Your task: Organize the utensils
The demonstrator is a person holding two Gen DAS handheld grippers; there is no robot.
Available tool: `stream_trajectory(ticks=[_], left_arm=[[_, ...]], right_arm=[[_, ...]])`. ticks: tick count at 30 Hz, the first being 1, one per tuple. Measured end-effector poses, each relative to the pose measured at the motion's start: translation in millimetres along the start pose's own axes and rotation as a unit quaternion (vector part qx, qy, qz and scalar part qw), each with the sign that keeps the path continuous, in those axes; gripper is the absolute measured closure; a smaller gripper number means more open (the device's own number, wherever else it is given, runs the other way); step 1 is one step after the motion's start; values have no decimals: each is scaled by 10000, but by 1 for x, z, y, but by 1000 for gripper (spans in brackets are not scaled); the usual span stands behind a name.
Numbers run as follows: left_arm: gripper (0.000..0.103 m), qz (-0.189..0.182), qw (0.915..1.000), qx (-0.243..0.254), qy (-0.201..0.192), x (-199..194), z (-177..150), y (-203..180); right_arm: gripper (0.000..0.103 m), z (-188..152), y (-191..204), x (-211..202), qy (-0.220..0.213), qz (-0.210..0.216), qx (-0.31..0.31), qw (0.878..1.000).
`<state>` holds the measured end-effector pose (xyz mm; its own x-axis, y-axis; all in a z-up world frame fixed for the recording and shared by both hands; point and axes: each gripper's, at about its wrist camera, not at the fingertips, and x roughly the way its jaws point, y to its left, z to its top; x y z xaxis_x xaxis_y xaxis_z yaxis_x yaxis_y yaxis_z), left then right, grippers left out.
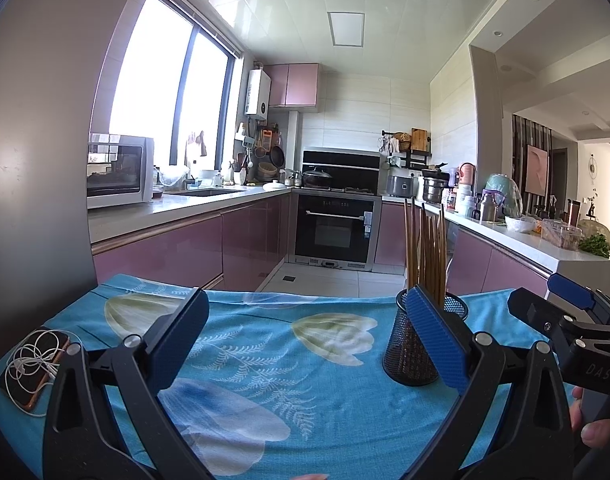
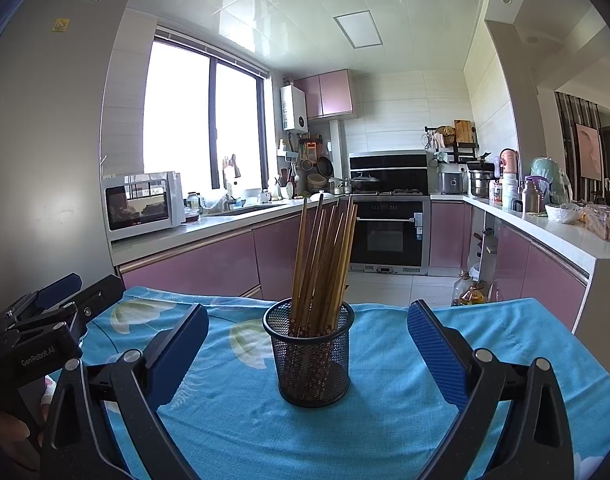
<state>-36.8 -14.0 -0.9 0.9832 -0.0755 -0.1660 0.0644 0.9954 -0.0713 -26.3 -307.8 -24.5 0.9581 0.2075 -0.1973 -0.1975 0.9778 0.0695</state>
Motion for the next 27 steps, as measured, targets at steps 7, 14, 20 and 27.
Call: stream_trajectory(ticks=[7,14,20,27], left_arm=[[6,0,10000,4,11,0,-3,-2],[6,3,10000,3,16,0,-1,-1],[6,6,10000,5,8,0,-2,-2],[6,4,10000,-2,12,0,-1,-1]], right_arm=[[7,-1,-1,1,7,-9,3,10000],[7,0,-1,2,27,-10,-2,10000],[7,0,-2,4,27,-8,5,10000],[7,0,-2,4,23,-14,7,10000]])
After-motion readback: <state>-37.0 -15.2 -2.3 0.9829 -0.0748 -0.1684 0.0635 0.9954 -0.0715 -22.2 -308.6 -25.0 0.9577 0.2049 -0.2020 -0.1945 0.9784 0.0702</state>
